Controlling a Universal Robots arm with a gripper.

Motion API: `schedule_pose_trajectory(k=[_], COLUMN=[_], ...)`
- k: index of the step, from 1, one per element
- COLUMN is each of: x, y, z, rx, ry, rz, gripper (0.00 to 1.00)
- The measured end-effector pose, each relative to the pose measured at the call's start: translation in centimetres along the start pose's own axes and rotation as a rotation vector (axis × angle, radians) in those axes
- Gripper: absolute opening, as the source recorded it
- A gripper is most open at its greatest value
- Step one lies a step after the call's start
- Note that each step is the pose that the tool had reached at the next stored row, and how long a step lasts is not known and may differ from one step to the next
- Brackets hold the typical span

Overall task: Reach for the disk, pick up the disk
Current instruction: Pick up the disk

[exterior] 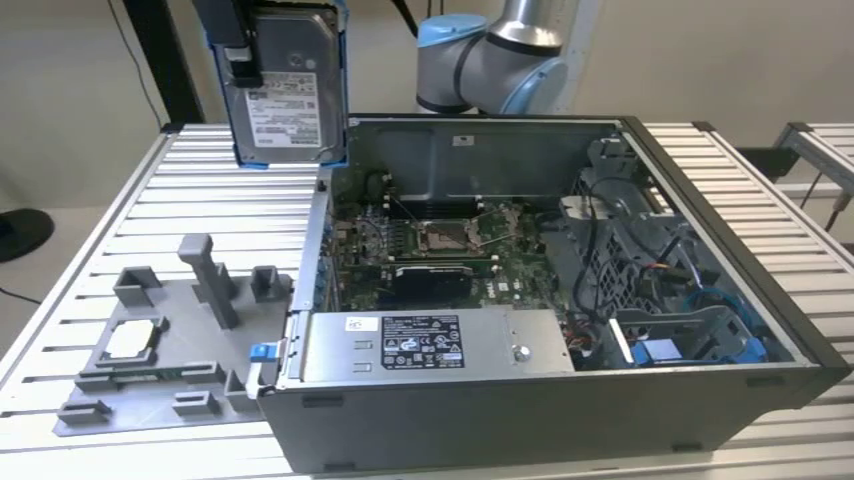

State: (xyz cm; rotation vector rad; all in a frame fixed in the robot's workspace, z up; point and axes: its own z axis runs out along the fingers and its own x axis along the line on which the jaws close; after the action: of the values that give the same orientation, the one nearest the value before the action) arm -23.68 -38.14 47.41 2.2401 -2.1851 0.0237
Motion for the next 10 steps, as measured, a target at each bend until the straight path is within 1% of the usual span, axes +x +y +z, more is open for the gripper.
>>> schedule_pose_trajectory(k=[10], x=[0.07], y=[-2.90], z=[0.01], rx=[-0.0014], ry=[-0.0001], rz=[0.000], gripper=[0.00])
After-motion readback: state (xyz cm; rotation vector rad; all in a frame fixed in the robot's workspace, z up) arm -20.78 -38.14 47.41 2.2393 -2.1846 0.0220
